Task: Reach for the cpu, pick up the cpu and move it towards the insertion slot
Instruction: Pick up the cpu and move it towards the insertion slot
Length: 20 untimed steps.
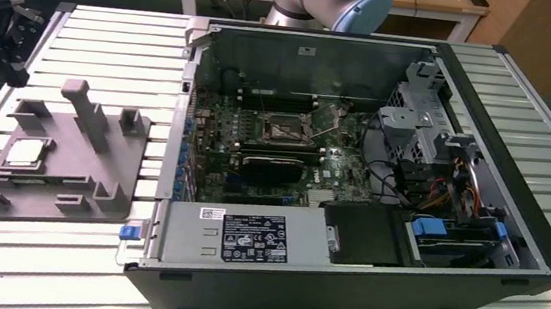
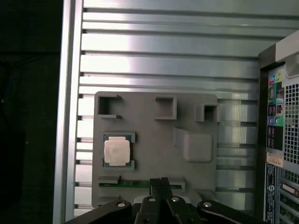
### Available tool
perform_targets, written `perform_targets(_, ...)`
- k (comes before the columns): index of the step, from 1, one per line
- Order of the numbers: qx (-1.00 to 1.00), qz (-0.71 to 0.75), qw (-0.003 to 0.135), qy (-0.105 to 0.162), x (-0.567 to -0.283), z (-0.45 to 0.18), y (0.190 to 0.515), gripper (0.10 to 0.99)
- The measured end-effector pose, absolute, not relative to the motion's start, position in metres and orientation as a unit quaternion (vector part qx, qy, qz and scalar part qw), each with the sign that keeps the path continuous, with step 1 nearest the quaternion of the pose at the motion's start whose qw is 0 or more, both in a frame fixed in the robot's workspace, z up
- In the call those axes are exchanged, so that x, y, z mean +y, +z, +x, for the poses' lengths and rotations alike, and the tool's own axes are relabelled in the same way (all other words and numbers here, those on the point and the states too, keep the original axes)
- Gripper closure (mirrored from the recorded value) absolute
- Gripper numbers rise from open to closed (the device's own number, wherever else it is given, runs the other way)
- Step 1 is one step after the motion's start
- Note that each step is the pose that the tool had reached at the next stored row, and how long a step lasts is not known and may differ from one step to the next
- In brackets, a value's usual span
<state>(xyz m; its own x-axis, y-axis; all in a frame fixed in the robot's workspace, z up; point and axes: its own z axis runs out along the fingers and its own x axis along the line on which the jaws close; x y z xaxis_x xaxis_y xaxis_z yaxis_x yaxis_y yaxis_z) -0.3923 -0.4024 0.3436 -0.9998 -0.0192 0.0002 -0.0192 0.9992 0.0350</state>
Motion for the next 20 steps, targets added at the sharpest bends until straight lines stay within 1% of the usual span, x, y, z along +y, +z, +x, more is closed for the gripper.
perform_targets(20, -1.0, 0.01, 0.0, -0.017, -0.402, -0.398, 0.328, 0.98)
